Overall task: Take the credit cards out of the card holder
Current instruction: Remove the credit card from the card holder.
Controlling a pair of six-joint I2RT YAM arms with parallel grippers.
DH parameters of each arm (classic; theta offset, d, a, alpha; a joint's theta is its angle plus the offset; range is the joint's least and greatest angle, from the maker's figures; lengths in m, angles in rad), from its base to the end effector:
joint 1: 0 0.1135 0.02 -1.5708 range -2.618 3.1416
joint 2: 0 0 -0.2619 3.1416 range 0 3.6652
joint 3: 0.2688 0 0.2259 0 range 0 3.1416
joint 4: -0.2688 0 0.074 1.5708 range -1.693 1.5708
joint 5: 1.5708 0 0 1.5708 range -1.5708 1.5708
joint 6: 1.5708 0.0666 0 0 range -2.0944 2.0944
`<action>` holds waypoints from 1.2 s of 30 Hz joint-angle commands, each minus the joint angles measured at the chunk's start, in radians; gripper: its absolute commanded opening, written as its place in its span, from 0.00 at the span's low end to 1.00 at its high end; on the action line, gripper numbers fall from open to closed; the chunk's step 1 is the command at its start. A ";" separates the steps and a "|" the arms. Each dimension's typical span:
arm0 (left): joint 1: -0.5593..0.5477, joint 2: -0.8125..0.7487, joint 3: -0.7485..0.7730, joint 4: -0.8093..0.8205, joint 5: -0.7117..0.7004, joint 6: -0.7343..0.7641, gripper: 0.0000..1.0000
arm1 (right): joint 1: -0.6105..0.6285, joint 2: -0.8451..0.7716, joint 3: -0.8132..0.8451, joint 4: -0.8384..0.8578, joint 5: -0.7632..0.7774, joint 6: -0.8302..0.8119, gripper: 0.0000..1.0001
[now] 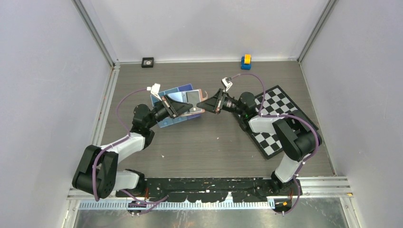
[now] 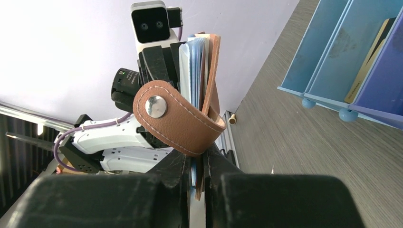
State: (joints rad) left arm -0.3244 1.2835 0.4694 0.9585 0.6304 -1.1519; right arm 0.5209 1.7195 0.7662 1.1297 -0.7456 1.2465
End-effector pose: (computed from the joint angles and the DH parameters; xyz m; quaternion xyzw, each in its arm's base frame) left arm 0.2390 -0.1218 0.2659 -0.0354 0.6638 -0.6339 0.3954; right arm 0.2853 0.2158 0.2512 -0.0488 0.6581 0.7003 0.2721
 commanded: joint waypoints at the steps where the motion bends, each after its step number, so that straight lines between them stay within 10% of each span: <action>1: -0.018 -0.024 0.013 0.069 0.095 -0.013 0.07 | 0.002 0.006 0.006 0.119 0.011 0.055 0.11; 24: -0.001 -0.011 0.010 0.064 0.094 -0.032 0.03 | -0.036 0.009 -0.019 0.142 0.033 0.084 0.30; 36: 0.014 0.003 0.012 0.025 0.089 -0.036 0.07 | -0.046 0.008 -0.031 0.168 0.042 0.100 0.12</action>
State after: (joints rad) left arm -0.3183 1.2903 0.4694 0.9657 0.6857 -1.1824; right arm 0.4889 1.7309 0.7414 1.2144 -0.7334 1.3334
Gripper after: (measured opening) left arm 0.046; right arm 0.143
